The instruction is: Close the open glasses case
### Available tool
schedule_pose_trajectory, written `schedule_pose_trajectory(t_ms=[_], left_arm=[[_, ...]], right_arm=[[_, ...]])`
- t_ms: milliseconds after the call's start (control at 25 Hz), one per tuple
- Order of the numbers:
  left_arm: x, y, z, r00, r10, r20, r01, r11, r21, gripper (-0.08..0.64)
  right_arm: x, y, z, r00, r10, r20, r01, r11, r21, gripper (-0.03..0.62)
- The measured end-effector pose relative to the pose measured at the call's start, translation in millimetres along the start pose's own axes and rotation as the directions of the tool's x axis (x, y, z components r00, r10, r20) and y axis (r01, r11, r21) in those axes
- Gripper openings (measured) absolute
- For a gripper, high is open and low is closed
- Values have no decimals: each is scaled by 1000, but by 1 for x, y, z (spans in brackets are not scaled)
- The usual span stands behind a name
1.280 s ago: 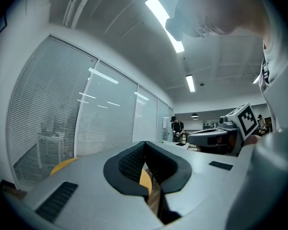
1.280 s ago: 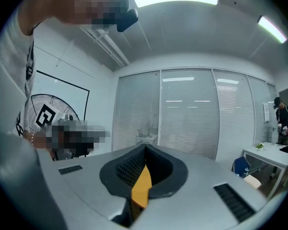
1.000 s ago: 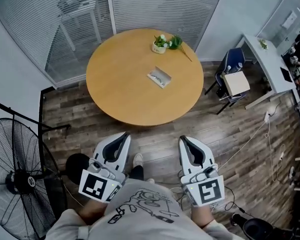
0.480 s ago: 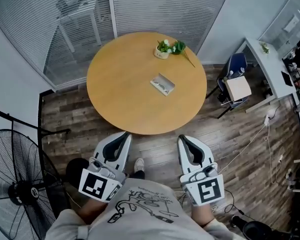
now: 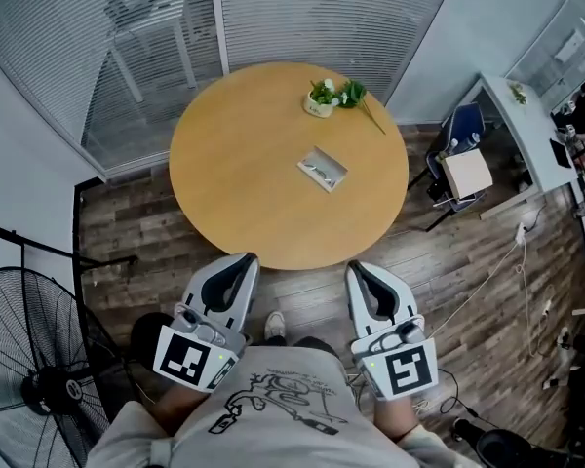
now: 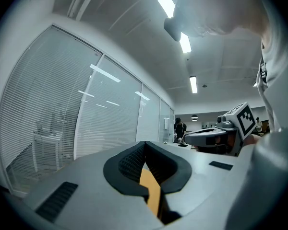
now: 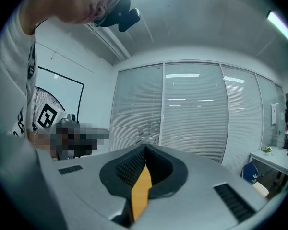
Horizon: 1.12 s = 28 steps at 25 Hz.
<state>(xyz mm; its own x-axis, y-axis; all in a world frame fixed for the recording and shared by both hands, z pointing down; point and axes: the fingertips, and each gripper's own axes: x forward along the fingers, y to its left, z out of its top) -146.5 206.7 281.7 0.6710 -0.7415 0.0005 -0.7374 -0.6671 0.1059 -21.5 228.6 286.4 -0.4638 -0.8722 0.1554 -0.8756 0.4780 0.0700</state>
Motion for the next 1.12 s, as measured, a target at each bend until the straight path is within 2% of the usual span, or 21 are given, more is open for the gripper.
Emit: schedule_pose_trajectory(t_ms=[600, 1120], left_arm=[[6, 32, -7, 1000, 23, -3, -23, 1000, -11, 18], [50, 38, -3, 1000, 7, 6, -6, 1000, -7, 18]], right_arm=[[32, -8, -2, 999, -24, -21, 25, 1000, 9, 9], [48, -48, 1, 999, -52, -1, 52, 999, 6, 9]])
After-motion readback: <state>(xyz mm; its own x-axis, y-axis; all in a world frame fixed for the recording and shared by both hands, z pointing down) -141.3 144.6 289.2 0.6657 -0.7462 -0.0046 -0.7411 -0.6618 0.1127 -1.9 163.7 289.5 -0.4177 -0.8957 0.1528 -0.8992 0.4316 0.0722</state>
